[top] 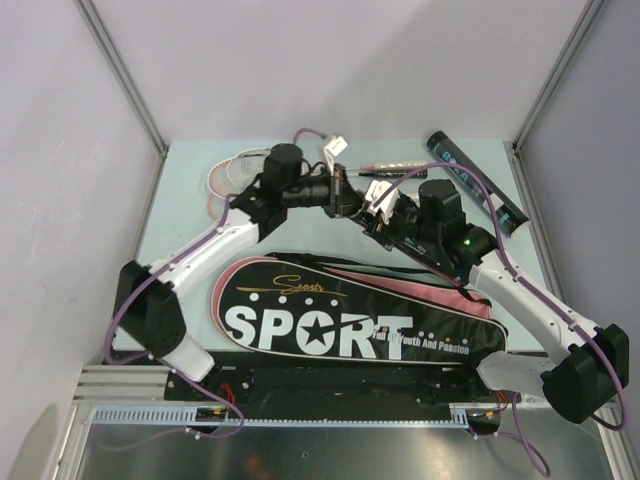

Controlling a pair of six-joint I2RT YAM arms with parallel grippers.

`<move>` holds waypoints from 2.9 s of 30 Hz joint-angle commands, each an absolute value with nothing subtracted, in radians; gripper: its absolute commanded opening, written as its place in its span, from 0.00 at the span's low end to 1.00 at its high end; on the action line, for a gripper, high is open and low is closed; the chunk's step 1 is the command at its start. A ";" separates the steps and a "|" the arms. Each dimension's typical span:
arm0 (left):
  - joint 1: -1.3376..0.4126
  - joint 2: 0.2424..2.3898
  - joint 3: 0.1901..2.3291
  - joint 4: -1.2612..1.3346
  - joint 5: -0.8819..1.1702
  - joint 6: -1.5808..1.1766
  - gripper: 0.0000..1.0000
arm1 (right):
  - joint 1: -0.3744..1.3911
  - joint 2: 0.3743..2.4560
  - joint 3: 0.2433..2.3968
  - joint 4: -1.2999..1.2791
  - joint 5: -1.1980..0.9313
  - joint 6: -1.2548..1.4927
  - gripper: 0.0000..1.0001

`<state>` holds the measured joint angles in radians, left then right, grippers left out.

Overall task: Pack up the badminton gear
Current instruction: Place the shuttlecock at the shuttle tube, then close the lid on the shuttle tube.

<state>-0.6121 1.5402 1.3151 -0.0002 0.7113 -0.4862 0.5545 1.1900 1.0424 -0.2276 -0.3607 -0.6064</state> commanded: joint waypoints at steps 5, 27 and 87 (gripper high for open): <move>-0.693 1.680 1.497 -0.103 0.789 -0.410 0.05 | 0.569 1.147 1.062 -0.182 -0.321 -0.664 0.17; -0.623 1.803 1.457 -0.086 0.336 -0.351 0.58 | 0.597 1.069 0.940 -0.195 0.386 -0.552 0.20; -0.535 1.378 1.335 -0.138 0.474 -0.293 0.00 | 0.446 1.207 0.950 0.006 -0.322 -0.684 0.20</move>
